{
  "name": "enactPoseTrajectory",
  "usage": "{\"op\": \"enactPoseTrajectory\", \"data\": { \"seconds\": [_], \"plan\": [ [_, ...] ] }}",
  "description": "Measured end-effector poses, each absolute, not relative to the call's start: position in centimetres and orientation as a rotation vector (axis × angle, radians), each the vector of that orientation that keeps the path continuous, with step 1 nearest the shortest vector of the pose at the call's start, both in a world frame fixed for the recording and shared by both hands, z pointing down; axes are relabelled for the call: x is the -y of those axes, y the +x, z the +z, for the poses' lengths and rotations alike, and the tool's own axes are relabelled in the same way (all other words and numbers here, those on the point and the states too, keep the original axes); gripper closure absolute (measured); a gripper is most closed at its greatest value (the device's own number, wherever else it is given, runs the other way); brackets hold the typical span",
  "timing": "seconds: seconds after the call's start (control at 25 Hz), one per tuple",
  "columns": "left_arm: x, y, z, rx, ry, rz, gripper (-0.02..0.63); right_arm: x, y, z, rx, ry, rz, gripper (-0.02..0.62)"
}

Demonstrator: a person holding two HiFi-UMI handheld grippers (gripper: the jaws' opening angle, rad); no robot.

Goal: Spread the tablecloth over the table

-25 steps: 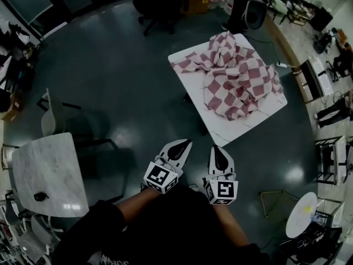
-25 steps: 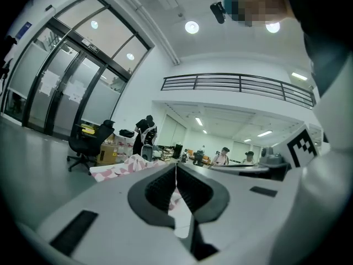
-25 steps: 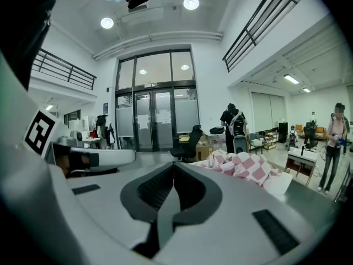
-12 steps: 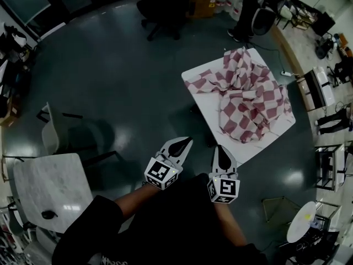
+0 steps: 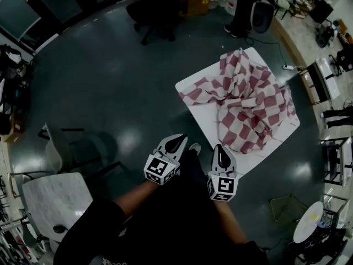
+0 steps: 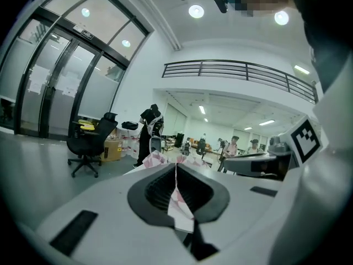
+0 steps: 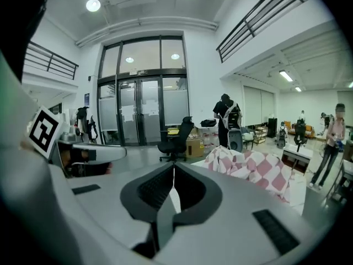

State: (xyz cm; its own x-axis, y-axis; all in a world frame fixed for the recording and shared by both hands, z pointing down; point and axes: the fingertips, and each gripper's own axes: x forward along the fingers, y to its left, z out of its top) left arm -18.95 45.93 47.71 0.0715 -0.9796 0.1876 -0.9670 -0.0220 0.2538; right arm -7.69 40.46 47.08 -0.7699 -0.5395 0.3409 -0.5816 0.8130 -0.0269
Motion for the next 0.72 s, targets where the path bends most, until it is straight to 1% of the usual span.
{"op": "enactPoseTrajectory", "data": {
  "seconds": [0.2, 0.32, 0.44, 0.72],
  "plan": [
    [-39.7, -20.3, 50.7, 1.879, 2.077, 0.117, 0.588, -35.4, -9.7, 49.4, 2.668, 0.831, 0.179, 0.578],
    [-35.9, -20.8, 53.3, 1.817, 2.103, 0.147, 0.588, -32.0, -10.0, 51.2, 2.648, 0.851, 0.216, 0.578],
    [-33.7, -22.7, 55.9, 1.802, 2.059, 0.155, 0.588, -29.2, -10.4, 53.2, 2.621, 0.851, 0.269, 0.577],
    [-29.3, -25.5, 60.5, 1.745, 2.017, 0.319, 0.588, -24.9, -12.5, 56.4, 2.572, 0.806, 0.349, 0.577]
  ]
}}
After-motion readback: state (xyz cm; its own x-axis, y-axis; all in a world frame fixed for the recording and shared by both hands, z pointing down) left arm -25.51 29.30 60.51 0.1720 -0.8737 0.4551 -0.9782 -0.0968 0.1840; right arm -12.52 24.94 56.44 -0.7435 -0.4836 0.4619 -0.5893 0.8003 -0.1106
